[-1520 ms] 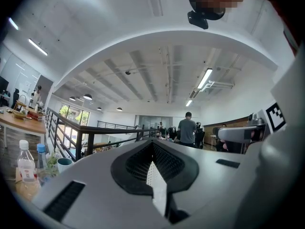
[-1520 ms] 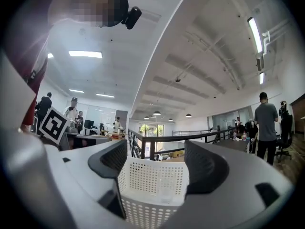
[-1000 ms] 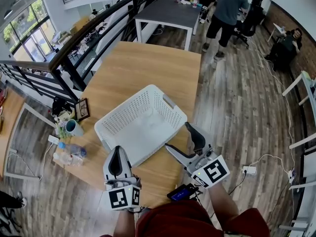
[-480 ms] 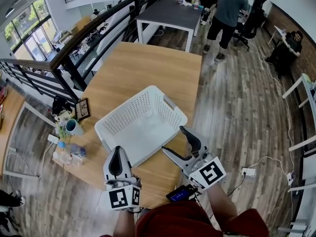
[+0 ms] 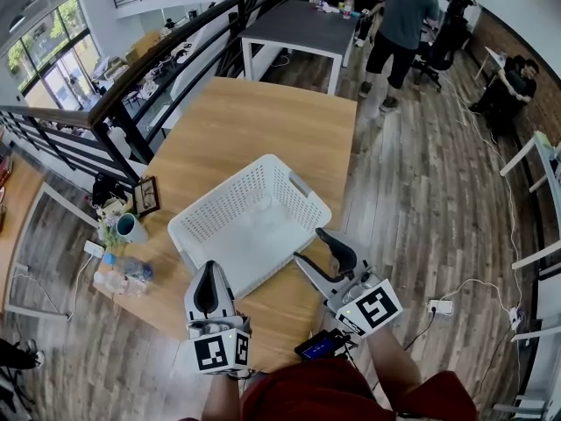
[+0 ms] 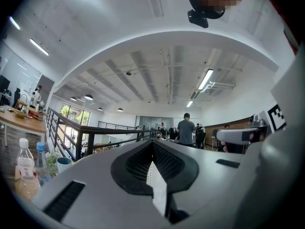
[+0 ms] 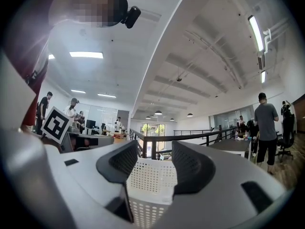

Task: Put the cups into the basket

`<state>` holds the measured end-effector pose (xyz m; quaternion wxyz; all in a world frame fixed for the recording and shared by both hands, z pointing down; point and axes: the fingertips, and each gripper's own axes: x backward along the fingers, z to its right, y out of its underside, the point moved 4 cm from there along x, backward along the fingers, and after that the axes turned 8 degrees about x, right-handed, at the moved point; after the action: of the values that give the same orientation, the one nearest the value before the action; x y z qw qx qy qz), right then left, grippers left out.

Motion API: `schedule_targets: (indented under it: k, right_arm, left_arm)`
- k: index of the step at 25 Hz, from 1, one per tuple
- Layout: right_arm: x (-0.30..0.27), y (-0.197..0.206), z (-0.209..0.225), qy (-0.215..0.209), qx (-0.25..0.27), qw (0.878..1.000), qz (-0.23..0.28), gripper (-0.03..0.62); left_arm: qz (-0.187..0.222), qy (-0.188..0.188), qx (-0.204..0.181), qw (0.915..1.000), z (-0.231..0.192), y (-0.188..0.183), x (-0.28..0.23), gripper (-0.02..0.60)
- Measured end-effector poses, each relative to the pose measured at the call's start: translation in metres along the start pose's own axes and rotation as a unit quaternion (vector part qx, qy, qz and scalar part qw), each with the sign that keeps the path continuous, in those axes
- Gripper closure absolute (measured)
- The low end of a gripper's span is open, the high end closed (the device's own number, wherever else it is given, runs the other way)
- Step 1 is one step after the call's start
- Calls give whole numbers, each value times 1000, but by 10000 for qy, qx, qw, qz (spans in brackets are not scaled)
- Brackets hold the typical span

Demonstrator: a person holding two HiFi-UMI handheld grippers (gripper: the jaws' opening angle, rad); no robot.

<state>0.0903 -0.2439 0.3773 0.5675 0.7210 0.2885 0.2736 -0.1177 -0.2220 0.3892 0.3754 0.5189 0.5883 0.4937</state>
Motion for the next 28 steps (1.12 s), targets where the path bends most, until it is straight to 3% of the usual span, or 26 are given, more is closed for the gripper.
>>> schedule_targets:
  k: [14, 28]
  right_arm:
    - [2, 0, 1, 39, -73, 9999, 57, 511]
    - [3, 1, 2, 200, 29, 9998, 53, 574]
  left_arm:
    - [-10, -9, -32, 10000, -1, 1, 1, 581]
    - [-18, 1, -37, 10000, 0, 1, 2, 581]
